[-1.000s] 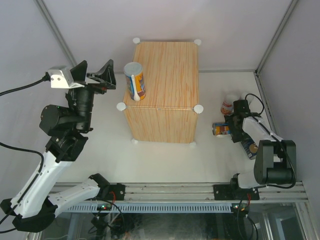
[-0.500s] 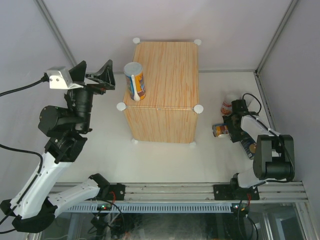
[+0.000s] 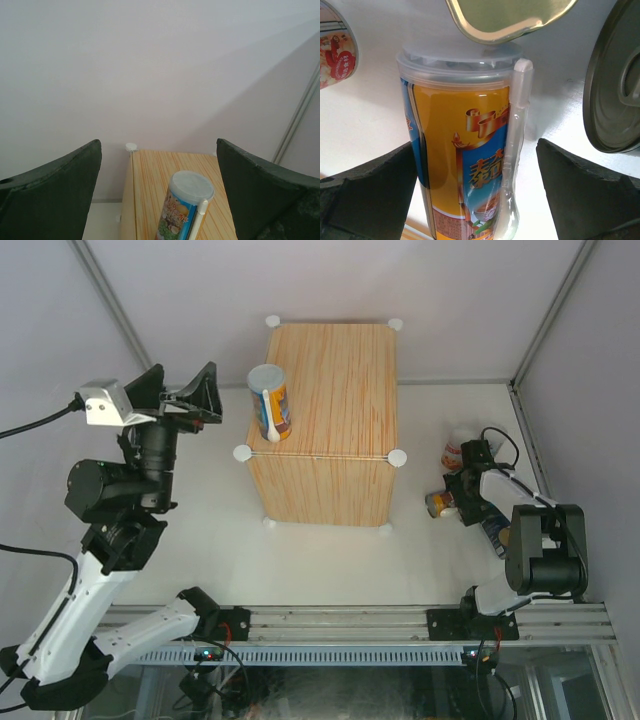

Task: Place and organize the canned foods onto the counter
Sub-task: Pick up the canned food from the center of the board.

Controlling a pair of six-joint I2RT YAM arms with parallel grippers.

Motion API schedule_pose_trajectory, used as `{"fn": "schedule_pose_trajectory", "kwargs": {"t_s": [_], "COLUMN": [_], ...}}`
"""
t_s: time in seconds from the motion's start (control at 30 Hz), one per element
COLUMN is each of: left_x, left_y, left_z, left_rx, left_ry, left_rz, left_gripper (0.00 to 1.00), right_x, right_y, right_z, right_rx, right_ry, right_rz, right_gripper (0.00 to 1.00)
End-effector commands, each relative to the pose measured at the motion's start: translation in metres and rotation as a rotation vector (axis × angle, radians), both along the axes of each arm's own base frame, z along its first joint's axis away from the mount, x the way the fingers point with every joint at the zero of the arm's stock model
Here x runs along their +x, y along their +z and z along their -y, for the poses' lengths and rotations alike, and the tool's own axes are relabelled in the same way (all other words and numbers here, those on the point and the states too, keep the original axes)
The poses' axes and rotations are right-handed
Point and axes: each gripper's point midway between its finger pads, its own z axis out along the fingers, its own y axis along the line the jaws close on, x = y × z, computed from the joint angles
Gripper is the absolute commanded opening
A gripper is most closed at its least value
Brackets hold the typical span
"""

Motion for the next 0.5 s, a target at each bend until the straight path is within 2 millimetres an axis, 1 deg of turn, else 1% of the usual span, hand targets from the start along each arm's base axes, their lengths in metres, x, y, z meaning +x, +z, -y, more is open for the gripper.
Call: {"fn": "schedule_pose_trajectory", "kwargs": {"t_s": [0.0, 0.27, 0.47], "left_x": [-0.0061, -0.0076, -0.0077], "left_y": [0.0050, 0.0033, 0.0026], "left_z": [-0.0036, -0.0071, -0.0082], "left_rx": [0.009, 0.013, 0.015], "left_ry": [0.004, 0.017, 0.023], "left_rz": [0.028, 0.028, 0.028], "left_gripper": [1.00, 1.00, 1.00], "right_x": [0.0078, 0.0094, 0.0121], "right_y": [0.0035, 0.0026, 0.0094], "right_z": [0.0041, 0.0050, 0.0064], "right_rx": [-0.037, -0.045, -0.074], "right_ry": [0.021, 0.032, 0.057], "right_rz": [0.018, 0.019, 0.041], "right_gripper": [0.95, 0.91, 0.80]}}
